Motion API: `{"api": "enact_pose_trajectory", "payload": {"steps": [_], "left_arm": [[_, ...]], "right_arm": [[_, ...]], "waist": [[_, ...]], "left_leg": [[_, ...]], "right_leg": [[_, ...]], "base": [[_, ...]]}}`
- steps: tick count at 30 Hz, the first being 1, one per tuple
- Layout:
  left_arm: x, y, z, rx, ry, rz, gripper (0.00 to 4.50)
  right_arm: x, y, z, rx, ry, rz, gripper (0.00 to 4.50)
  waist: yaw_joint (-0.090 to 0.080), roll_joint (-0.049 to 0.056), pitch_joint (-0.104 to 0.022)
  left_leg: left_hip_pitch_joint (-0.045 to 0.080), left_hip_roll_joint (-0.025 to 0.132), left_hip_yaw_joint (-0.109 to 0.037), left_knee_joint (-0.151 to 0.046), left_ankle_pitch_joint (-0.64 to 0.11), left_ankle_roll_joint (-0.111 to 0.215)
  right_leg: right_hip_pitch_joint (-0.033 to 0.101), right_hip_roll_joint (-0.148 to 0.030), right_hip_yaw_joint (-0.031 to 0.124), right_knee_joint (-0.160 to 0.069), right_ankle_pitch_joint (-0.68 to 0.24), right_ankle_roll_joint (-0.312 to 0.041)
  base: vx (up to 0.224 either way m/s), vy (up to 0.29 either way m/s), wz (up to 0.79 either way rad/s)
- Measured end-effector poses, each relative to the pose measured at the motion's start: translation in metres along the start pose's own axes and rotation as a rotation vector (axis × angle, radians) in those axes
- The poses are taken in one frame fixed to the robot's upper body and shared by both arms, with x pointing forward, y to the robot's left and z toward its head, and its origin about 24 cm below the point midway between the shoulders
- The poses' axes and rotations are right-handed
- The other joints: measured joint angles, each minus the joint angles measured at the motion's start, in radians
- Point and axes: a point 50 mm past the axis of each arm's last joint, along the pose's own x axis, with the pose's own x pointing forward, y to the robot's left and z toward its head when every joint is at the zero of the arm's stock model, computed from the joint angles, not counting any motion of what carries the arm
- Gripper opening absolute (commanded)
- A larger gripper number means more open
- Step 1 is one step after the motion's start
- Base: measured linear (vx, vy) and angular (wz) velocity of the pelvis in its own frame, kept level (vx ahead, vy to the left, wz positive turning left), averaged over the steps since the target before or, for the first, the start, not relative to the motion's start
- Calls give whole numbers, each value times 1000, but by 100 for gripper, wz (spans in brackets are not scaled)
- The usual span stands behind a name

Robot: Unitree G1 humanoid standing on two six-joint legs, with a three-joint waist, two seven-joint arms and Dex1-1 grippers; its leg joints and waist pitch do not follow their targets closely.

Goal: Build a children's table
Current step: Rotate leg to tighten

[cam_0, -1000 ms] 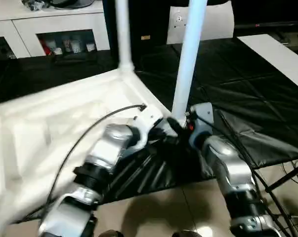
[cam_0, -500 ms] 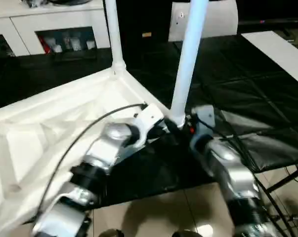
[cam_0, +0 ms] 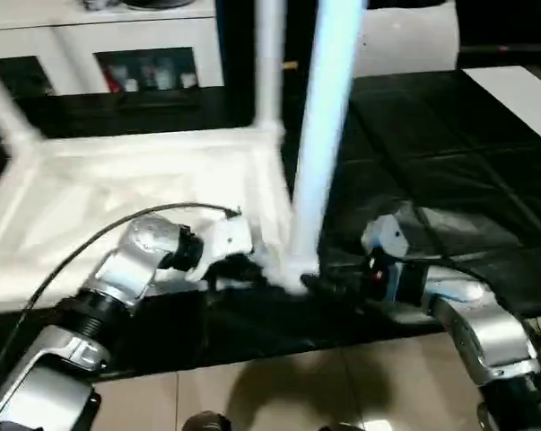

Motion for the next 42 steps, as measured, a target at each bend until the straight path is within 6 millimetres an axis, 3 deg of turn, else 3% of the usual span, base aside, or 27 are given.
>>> {"api": "enact_pose_trajectory", "payload": {"steps": [4, 11, 14, 15, 19, 20, 32, 38, 42], "left_arm": [[1, -3, 2, 39, 12, -69, 0], [1, -2, 2, 89, 23, -151, 0], [2, -1, 3, 101, 25, -160, 0], [2, -1, 3, 105, 25, -162, 0], [3, 0, 3, 107, 25, -163, 0], [3, 0, 3, 107, 25, -163, 0], [4, 1, 2, 107, 20, -171, 0], [8, 6, 2, -13, 12, -87, 0], [16, 15, 2, -158, 8, 85, 0]], "right_arm": [[0, 0, 4, -43, 10, 84, 439], [3, 4, 0, -64, 58, 253, 360], [5, 6, -1, -69, 60, 286, 355], [6, 6, -1, -70, 59, 292, 323], [8, 4, 2, -74, 54, 296, 307], [8, 4, 2, -74, 54, 296, 279], [8, 5, 3, -87, 32, 316, 213], [12, 11, -8, 35, -28, 147, 206], [25, 5, -11, 108, -57, -96, 205]], "waist": [[6, -1, 0], [15, -3, -1], [20, -4, -1], [20, -4, -1], [22, -6, -1], [22, -6, -1], [23, -8, -3], [20, -10, -5], [-4, -6, -4]], "left_leg": [[0, 1, 0, 1, 0, 0], [0, 2, 0, 6, 0, 0], [0, 2, 0, 7, 1, 0], [-1, 2, 0, 7, 1, 1], [-1, 2, 0, 8, 1, 2], [-1, 2, 0, 8, 1, 2], [0, 2, 0, 9, 1, 1], [7, 2, 0, 8, -1, -3], [17, 0, 0, 6, -1, -3]], "right_leg": [[1, 0, -1, 2, 0, -1], [1, 0, -1, 5, 1, -1], [1, 0, -1, 5, 1, -1], [1, 0, -1, 6, 1, -1], [1, 0, -1, 7, 1, -1], [1, 0, -1, 7, 1, -1], [1, 0, -1, 8, 1, -1], [7, 0, -1, 8, 2, -4], [14, 0, 2, 2, -1, 2]], "base": [[0, 0, 0], [0, 0, 0], [0, 0, 0], [0, 0, 0], [0, 0, 0], [0, 0, 0], [0, 0, 0], [0, 0, 0], [-32, 5, -2]]}}
